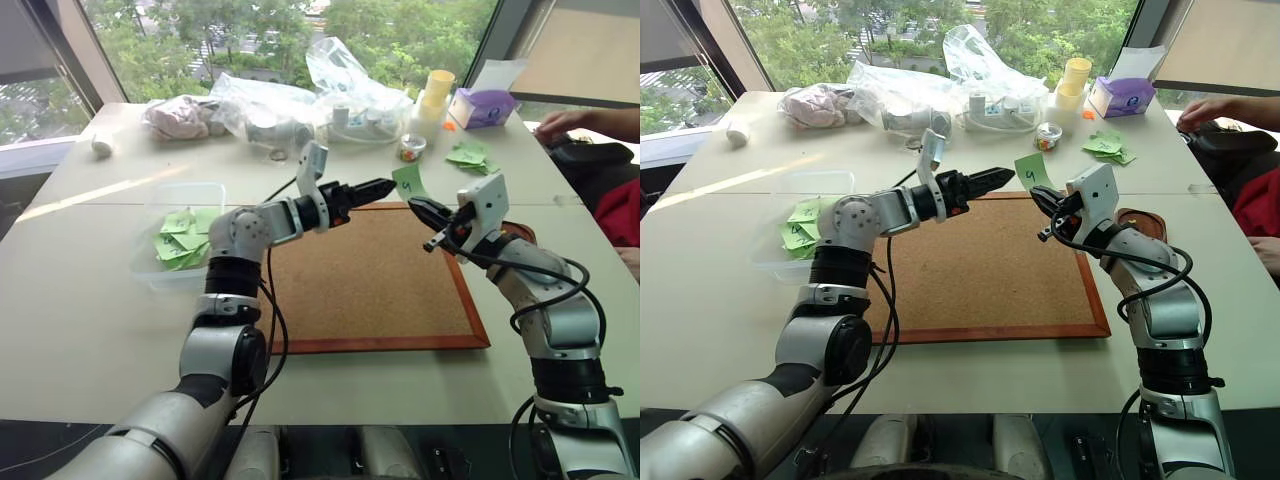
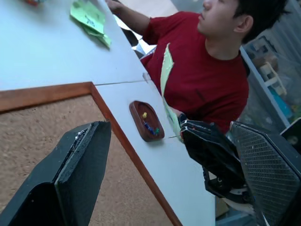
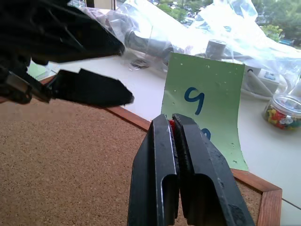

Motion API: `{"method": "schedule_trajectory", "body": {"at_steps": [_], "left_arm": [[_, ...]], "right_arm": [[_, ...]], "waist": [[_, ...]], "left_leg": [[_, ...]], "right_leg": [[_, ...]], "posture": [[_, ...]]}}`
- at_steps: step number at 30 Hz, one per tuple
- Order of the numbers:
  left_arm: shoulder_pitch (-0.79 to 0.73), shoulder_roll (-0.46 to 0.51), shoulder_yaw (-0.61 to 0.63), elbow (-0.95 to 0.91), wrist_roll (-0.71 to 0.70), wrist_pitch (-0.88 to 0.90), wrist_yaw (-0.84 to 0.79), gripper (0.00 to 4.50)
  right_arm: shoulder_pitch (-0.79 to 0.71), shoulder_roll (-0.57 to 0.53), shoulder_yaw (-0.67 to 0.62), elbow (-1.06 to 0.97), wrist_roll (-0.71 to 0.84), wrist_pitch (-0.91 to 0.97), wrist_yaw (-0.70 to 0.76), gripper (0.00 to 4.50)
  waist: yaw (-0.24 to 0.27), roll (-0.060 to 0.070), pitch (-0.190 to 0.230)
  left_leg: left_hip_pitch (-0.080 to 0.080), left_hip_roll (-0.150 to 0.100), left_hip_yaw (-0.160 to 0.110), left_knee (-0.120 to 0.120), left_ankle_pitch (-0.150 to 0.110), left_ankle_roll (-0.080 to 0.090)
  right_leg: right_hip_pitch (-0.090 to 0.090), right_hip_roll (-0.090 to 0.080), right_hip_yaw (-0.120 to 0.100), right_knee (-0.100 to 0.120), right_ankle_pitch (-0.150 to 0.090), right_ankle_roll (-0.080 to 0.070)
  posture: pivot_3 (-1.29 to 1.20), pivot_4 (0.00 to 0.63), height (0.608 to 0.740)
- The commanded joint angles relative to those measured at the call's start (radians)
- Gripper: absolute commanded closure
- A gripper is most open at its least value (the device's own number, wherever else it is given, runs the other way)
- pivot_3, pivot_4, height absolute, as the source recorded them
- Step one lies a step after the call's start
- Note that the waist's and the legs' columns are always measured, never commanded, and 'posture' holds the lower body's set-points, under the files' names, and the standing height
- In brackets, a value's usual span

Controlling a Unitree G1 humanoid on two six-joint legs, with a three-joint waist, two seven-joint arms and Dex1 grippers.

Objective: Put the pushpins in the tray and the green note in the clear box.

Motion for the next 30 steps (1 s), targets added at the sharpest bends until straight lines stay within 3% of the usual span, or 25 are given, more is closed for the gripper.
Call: {"method": "schedule_trajectory", "body": {"at_steps": [1,8,9,11,18,19,30], "left_arm": [[-0.069,-0.015,0.032,0.083,-0.013,-0.084,0.008,0.03],[-0.168,-0.064,0.082,0.305,-0.015,-0.225,-0.010,0.03],[-0.180,-0.072,0.082,0.336,-0.007,-0.251,-0.008,0.27],[-0.196,-0.081,0.081,0.377,0.000,-0.282,-0.017,0.77],[-0.229,-0.082,0.088,0.437,0.000,-0.326,-0.035,4.21],[-0.229,-0.081,0.086,0.436,0.000,-0.324,-0.039,4.38],[-0.157,-0.041,-0.050,0.385,0.133,-0.387,-0.107,4.38]], "right_arm": [[-0.018,-0.009,-0.006,-0.073,0.006,-0.001,-0.007,4.50],[0.002,-0.007,0.001,-0.129,0.005,0.025,-0.016,4.50],[0.006,-0.007,0.002,-0.138,0.005,0.028,-0.017,4.50],[0.012,-0.008,0.003,-0.152,0.006,0.032,-0.019,4.50],[0.023,-0.008,0.010,-0.174,0.000,0.039,-0.026,4.50],[0.024,-0.007,0.014,-0.174,-0.003,0.037,-0.026,4.50],[0.015,0.036,-0.036,-0.178,0.049,0.047,-0.077,4.50]], "waist": [[0.002,0.000,0.000],[0.006,0.000,0.000],[0.007,0.000,0.000],[0.008,0.000,0.000],[0.003,0.000,0.000],[0.003,0.000,0.000],[0.005,0.000,0.000]], "left_leg": [[0.000,0.000,0.000,0.000,0.000,0.000],[0.000,-0.002,0.000,-0.001,0.000,-0.001],[0.000,-0.002,0.000,-0.001,0.000,-0.001],[0.000,-0.003,0.000,-0.001,0.000,-0.001],[0.000,-0.003,0.000,-0.001,0.000,-0.001],[0.000,-0.003,0.000,-0.001,0.000,-0.001],[0.000,-0.003,0.000,-0.001,0.000,-0.001]], "right_leg": [[0.000,0.000,0.000,0.000,0.000,0.000],[0.000,0.000,0.000,0.000,0.000,0.000],[0.000,0.000,0.000,0.000,0.000,0.000],[0.000,-0.001,0.000,0.000,0.000,0.000],[0.000,0.000,0.000,0.000,0.000,0.000],[0.000,0.000,0.000,0.000,0.000,0.000],[0.000,0.000,0.000,0.000,0.000,0.000]], "posture": [[0.00,0.150,0.738],[0.00,0.150,0.738],[0.00,0.150,0.738],[0.00,0.150,0.738],[0.00,0.150,0.738],[0.00,0.150,0.738],[0.00,0.150,0.738]]}}
